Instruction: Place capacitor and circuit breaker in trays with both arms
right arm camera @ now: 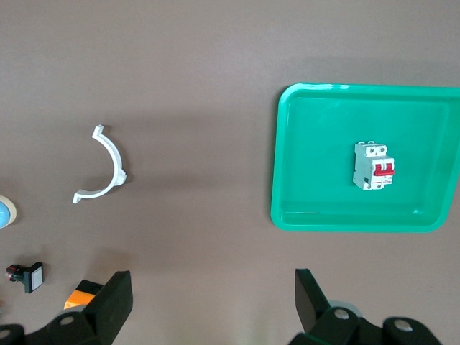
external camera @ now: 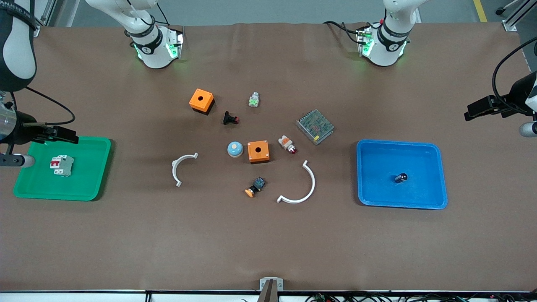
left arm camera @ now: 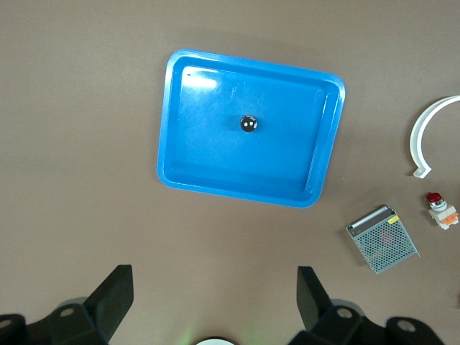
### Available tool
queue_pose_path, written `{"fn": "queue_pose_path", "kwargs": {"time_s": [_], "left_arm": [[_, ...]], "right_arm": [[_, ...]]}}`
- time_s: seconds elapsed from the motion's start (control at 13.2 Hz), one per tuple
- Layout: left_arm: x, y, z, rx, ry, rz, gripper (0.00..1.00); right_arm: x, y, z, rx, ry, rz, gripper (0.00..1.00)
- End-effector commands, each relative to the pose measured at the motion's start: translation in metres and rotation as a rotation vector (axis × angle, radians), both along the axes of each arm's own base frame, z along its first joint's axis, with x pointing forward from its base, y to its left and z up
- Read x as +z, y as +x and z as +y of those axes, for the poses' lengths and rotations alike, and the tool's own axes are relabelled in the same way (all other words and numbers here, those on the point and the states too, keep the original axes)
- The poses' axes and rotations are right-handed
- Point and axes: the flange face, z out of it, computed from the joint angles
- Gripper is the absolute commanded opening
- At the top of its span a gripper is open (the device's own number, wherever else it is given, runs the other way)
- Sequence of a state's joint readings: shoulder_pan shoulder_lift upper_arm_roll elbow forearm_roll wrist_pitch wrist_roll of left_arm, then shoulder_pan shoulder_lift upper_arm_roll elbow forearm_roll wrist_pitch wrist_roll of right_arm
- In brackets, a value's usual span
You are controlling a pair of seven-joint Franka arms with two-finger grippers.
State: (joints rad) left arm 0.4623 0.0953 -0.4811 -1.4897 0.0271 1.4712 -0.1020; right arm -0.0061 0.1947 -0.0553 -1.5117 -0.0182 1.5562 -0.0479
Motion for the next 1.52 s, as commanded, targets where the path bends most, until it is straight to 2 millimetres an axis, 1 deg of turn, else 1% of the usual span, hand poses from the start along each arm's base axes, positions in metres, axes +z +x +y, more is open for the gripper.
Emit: {"fn": "queue_pose_path", "kwargs": {"time_s": [0.0, 0.08, 0.23, 0.3, 0.38, 0.46, 0.53, 0.61, 0.84, 0.99, 1.06, 1.22, 1.37, 1.44], "left_arm": [[0.006, 0.001, -0.018, -0.021, -0.004, -0.005, 1.0], [0.011, -0.001, -0.023, -0.02, 0.009, -0.016, 1.0], [0.011, -0.001, -0.023, -0.011, 0.007, -0.015, 1.0], [0.011, -0.001, -0.026, -0.011, 0.002, -0.016, 1.0], [0.012, -0.002, -0.025, -0.008, 0.003, -0.017, 1.0], [0.012, -0.002, -0.027, -0.01, 0.002, -0.017, 1.0], [0.012, -0.002, -0.026, -0.008, -0.002, -0.02, 1.0], [0.013, -0.001, -0.025, -0.007, -0.005, -0.023, 1.0], [0.014, -0.001, -0.025, -0.008, -0.005, -0.029, 1.0], [0.02, -0.004, -0.025, -0.006, -0.005, -0.049, 1.0], [0.022, -0.005, -0.026, -0.009, -0.005, -0.054, 1.0], [0.027, -0.009, -0.028, -0.012, -0.006, -0.066, 1.0], [0.027, -0.008, -0.027, -0.011, -0.006, -0.071, 1.0], [0.03, -0.013, -0.028, -0.012, -0.006, -0.089, 1.0]], "right_arm": [[0.003, -0.004, 0.01, 0.009, -0.009, -0.009, 1.0], [0.004, -0.003, 0.011, 0.009, -0.008, -0.015, 1.0], [0.004, -0.001, 0.013, 0.009, -0.006, -0.026, 1.0], [0.005, 0.0, 0.015, 0.005, 0.021, -0.03, 1.0], [0.004, 0.001, 0.012, -0.013, 0.058, -0.031, 1.0], [0.009, 0.002, 0.008, -0.019, 0.071, -0.041, 1.0], [0.03, 0.007, 0.007, -0.022, 0.077, -0.086, 1.0], [0.044, 0.008, 0.008, -0.021, 0.077, -0.111, 1.0], [0.049, 0.008, 0.01, -0.011, 0.079, -0.115, 1.0], [0.046, -0.001, 0.008, -0.006, 0.076, -0.056, 1.0], [0.051, -0.005, 0.01, -0.006, 0.075, -0.051, 1.0], [0.064, -0.019, 0.01, -0.003, 0.075, -0.047, 1.0], [0.083, -0.042, 0.008, -0.004, 0.079, -0.058, 1.0], [0.088, -0.051, 0.008, -0.004, 0.076, -0.063, 1.0]]}}
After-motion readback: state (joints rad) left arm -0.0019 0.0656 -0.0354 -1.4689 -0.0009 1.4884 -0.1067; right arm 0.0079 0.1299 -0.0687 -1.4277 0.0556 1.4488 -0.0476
